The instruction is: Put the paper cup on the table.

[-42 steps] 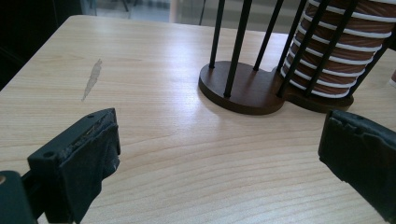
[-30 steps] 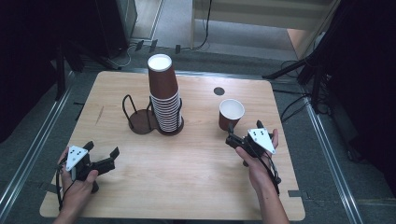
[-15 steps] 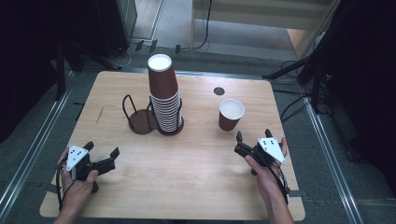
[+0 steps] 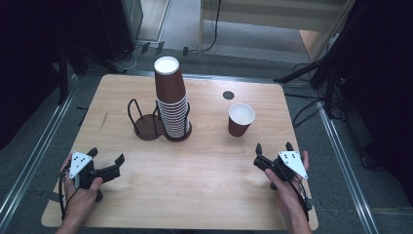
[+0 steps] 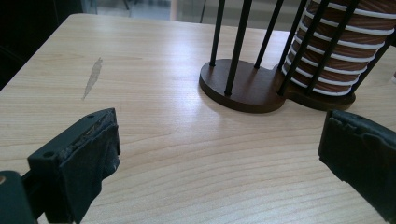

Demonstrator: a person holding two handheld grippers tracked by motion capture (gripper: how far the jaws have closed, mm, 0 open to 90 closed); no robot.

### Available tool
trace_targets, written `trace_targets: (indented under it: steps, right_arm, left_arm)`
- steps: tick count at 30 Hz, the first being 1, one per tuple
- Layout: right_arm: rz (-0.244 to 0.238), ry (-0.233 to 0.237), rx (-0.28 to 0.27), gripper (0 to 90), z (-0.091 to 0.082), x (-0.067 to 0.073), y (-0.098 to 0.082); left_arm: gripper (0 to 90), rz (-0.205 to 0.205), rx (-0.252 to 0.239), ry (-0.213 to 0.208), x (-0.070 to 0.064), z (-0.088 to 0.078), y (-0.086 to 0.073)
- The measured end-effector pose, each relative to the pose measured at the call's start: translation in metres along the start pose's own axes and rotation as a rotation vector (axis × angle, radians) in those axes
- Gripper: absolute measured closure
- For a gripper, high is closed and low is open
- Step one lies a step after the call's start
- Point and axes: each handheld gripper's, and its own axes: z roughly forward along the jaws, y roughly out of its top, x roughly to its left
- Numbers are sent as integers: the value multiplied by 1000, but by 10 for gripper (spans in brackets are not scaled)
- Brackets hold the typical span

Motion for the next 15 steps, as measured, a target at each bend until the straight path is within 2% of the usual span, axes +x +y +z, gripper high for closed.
trace_targets:
  steps: [10, 15]
  right_arm:
    - [7, -21, 7, 0, -10, -13, -6]
    - [18, -39, 12, 0, -14, -21, -8]
  left_arm:
    - [0, -2, 3, 1, 0, 0, 0]
    - [0, 11, 4, 5, 0, 0, 0]
